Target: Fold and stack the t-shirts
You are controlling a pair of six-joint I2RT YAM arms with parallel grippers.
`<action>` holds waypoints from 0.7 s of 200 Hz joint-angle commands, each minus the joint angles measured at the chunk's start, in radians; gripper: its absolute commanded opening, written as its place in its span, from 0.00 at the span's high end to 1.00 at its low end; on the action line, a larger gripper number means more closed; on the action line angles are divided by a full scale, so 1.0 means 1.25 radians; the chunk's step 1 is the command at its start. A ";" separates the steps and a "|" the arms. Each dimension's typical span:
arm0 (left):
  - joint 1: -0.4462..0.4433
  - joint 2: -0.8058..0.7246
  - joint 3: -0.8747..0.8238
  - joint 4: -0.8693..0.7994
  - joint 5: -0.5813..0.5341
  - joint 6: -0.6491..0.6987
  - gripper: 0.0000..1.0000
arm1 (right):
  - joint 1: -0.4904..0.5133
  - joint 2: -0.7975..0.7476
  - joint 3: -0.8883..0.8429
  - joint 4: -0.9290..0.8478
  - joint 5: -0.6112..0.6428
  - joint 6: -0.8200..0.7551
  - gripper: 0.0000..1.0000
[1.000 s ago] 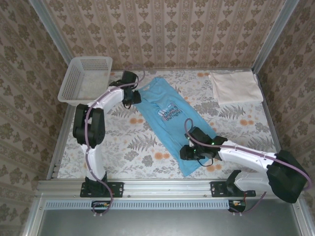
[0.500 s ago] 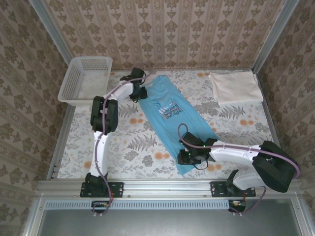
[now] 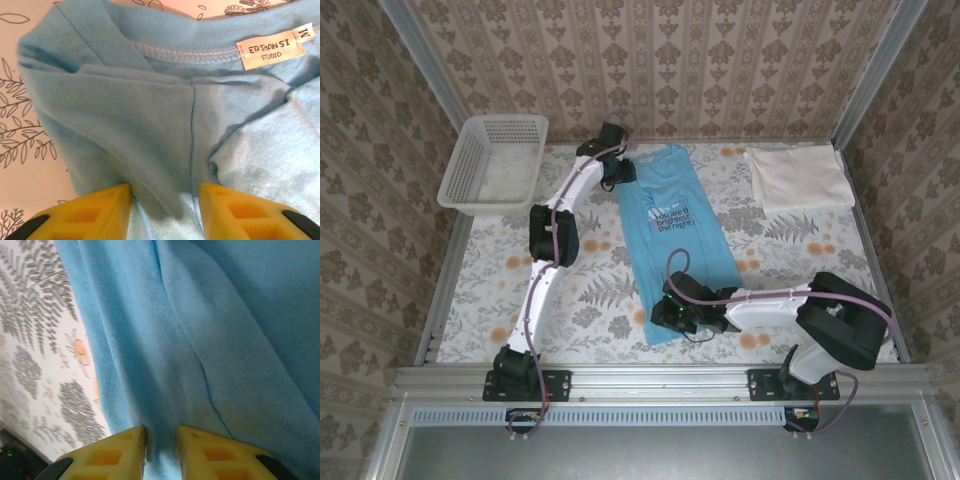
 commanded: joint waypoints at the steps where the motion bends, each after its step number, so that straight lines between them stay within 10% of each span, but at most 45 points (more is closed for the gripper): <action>1: 0.013 0.014 0.005 0.009 0.036 0.030 0.58 | 0.039 0.106 0.026 -0.007 0.031 0.116 0.72; 88: 0.044 -0.019 0.013 0.027 0.053 0.057 0.54 | 0.138 0.290 0.242 -0.023 0.094 0.192 0.68; 140: 0.039 -0.176 -0.054 -0.012 0.077 0.032 0.25 | 0.140 0.133 0.278 -0.192 0.131 -0.005 0.45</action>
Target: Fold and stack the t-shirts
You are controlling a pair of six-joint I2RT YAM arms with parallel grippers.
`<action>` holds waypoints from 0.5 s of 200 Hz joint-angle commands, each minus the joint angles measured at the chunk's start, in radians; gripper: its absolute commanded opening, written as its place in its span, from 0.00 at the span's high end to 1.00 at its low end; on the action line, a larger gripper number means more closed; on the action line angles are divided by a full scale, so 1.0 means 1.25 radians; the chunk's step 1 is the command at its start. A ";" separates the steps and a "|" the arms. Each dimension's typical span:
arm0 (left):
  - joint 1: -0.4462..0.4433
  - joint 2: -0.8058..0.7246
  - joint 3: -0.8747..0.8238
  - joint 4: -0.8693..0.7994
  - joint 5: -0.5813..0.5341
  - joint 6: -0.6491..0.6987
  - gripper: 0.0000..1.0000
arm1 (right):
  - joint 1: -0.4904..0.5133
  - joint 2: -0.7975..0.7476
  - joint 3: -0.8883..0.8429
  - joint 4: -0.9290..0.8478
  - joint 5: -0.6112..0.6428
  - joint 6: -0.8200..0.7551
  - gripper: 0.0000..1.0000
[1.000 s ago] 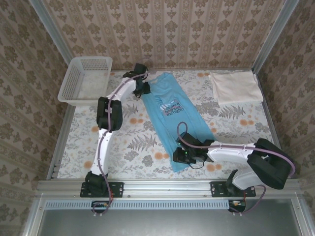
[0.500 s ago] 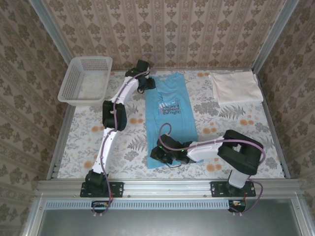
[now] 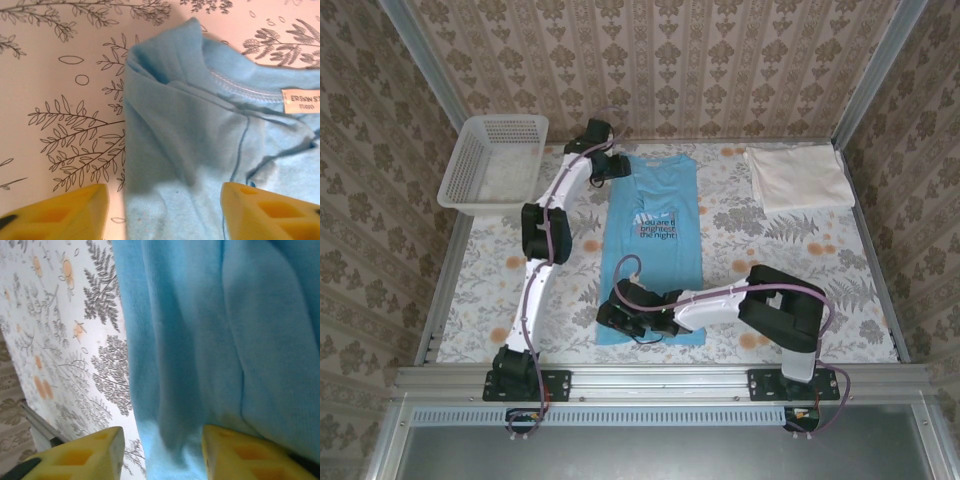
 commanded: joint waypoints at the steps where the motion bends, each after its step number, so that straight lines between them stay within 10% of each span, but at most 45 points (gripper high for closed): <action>1: -0.006 -0.162 -0.046 -0.029 0.022 -0.004 0.25 | 0.005 -0.086 0.014 -0.210 0.051 -0.118 0.44; 100: -0.166 -0.897 -0.958 0.136 -0.082 -0.129 0.17 | -0.136 -0.724 -0.312 -0.435 0.063 -0.188 0.35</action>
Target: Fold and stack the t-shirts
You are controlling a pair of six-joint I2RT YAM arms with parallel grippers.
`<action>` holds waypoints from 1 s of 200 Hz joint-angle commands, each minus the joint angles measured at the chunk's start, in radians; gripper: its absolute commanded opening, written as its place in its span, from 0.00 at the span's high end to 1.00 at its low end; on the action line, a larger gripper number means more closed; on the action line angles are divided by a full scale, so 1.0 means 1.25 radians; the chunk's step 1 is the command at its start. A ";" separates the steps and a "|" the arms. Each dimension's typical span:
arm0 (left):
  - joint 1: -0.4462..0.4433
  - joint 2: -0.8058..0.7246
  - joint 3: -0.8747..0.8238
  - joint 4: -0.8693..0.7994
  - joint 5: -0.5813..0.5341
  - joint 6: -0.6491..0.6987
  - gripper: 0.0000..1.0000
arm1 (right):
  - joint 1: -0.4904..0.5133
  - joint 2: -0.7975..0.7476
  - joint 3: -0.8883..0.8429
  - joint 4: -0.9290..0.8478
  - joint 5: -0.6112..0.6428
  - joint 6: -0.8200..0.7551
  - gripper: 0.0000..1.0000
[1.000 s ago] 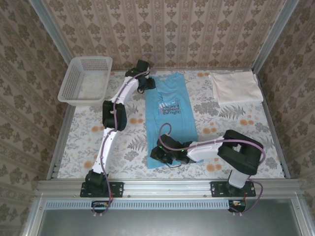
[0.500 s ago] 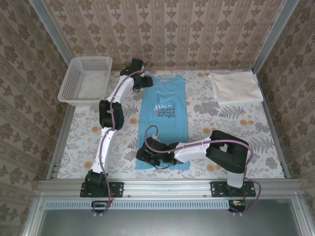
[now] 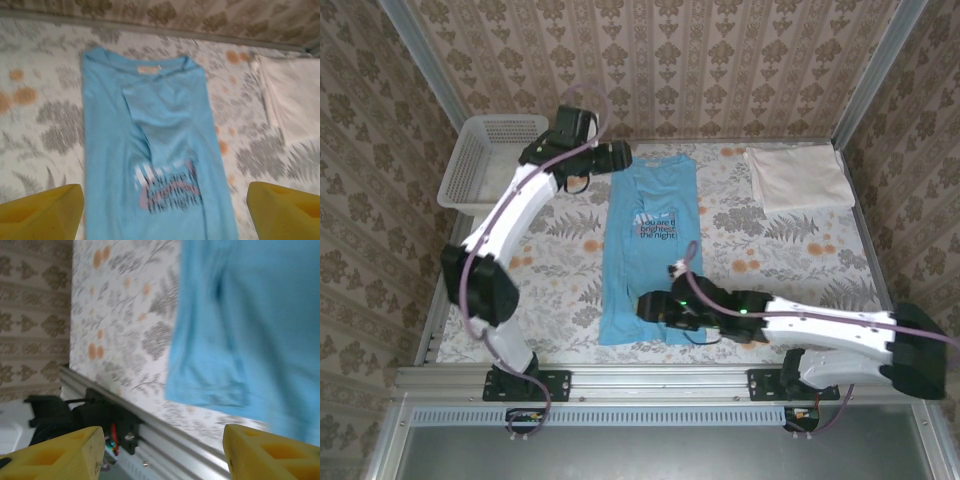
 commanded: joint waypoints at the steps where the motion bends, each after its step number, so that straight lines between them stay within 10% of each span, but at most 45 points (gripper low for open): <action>1: -0.055 -0.075 -0.215 0.005 -0.047 -0.060 0.17 | -0.091 -0.142 -0.097 -0.196 0.023 -0.027 0.35; 58: -0.147 -0.347 -0.654 -0.075 -0.083 -0.143 0.50 | -0.301 -0.213 -0.208 -0.338 -0.119 -0.203 0.40; 105: -0.166 -0.458 -0.835 -0.079 0.056 -0.227 0.53 | -0.296 0.042 -0.201 -0.157 -0.250 -0.234 0.56; 200: -0.168 -0.426 -0.988 0.135 0.281 -0.249 0.53 | -0.220 -0.070 -0.233 -0.127 -0.234 -0.171 0.52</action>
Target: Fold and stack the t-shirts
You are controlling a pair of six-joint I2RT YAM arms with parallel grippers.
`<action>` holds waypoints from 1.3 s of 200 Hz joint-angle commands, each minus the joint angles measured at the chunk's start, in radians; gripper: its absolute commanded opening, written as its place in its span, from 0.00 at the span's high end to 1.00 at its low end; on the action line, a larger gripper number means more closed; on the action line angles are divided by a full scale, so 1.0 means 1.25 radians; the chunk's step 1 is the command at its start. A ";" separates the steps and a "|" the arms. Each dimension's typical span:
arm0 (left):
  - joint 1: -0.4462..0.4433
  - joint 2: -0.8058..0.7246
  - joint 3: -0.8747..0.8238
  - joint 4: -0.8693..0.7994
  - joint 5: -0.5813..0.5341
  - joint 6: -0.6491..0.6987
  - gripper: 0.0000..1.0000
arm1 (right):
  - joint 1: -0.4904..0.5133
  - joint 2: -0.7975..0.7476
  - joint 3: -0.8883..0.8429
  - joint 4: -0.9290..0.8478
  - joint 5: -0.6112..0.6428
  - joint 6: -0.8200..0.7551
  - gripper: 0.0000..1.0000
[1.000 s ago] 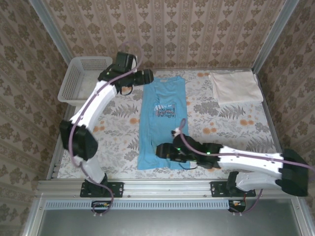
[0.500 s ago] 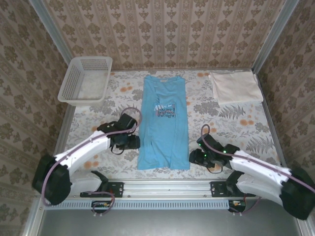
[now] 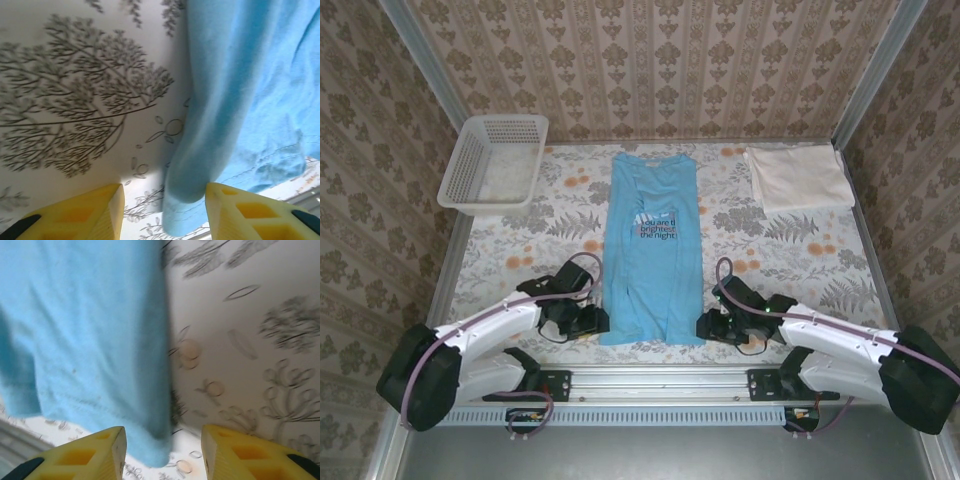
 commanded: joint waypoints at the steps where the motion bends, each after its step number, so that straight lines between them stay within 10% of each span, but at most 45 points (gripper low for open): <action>1: -0.005 0.023 -0.022 0.071 0.073 -0.013 0.53 | 0.027 -0.027 -0.014 0.040 -0.031 0.029 0.52; 163: -0.006 0.116 -0.013 0.129 0.093 0.032 0.79 | 0.051 0.084 0.010 0.064 -0.008 0.036 0.73; 207: -0.006 0.139 0.016 0.073 0.060 0.073 1.00 | 0.050 0.108 0.028 0.058 -0.026 0.024 0.85; 260: -0.044 0.110 0.059 -0.065 -0.039 0.064 1.00 | 0.050 0.087 0.063 -0.096 0.026 -0.019 1.00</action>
